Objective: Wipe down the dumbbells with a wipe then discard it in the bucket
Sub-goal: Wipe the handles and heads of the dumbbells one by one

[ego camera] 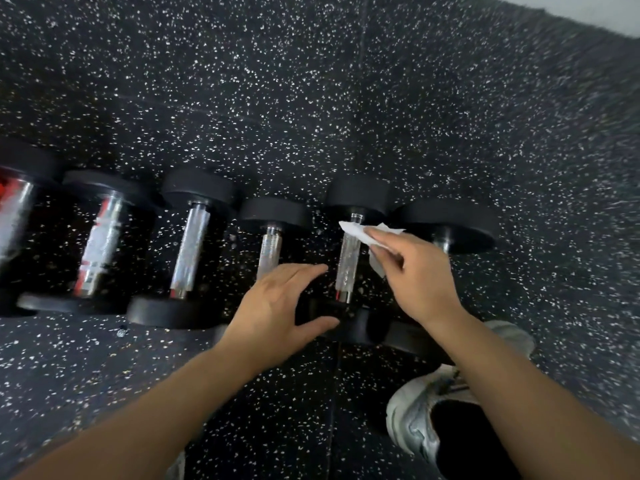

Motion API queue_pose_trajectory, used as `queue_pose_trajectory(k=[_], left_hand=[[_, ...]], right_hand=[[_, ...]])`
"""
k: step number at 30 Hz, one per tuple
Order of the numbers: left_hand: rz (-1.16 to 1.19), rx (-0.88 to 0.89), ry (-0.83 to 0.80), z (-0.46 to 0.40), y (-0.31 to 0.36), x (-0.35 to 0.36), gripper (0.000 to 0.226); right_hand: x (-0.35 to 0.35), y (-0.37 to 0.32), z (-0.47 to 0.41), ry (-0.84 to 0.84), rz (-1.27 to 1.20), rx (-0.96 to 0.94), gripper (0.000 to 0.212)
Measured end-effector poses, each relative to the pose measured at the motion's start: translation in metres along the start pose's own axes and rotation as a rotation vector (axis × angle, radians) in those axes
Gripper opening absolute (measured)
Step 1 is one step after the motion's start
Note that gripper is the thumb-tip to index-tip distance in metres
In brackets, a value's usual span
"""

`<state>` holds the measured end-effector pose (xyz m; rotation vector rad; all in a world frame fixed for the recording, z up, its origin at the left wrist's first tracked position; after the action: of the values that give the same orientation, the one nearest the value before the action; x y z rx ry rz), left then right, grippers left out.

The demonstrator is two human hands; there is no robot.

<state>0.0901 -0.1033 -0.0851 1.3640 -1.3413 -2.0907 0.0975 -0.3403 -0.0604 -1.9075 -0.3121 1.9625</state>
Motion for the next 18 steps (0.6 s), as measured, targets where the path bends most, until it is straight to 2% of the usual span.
queue_pose_trajectory(k=[6,10,15,17,18], left_hand=[[0.088,-0.044,-0.041,0.0,0.003,0.004,0.069],[0.112,-0.069,-0.032,0.0,0.004,0.003,0.066],[0.141,-0.051,-0.038,0.001,0.003,0.003,0.053],[0.153,-0.043,-0.036,0.0,0.003,0.003,0.049],[0.156,-0.039,-0.036,0.0,0.003,0.003,0.049]], right_hand=[[0.012,0.001,-0.013,-0.09,0.136,-0.023,0.032],[0.017,0.003,-0.011,-0.183,0.107,-0.082,0.03],[0.014,0.004,0.001,-0.527,0.173,-0.293,0.033],[0.012,0.002,-0.002,-0.568,0.17,-0.343,0.033],[0.01,0.001,-0.006,-0.523,0.144,-0.344,0.033]])
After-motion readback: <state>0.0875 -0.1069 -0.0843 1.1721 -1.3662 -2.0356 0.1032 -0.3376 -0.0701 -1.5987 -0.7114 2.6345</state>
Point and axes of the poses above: each hand's wrist, its own z-axis away from the middle knuckle, its own x-axis out of the palm, y = z × x, the point moved 2 cm from there along -z, towards the middle knuckle, and after that the axes turned 9 degrees about z, right-handed, at the moved point
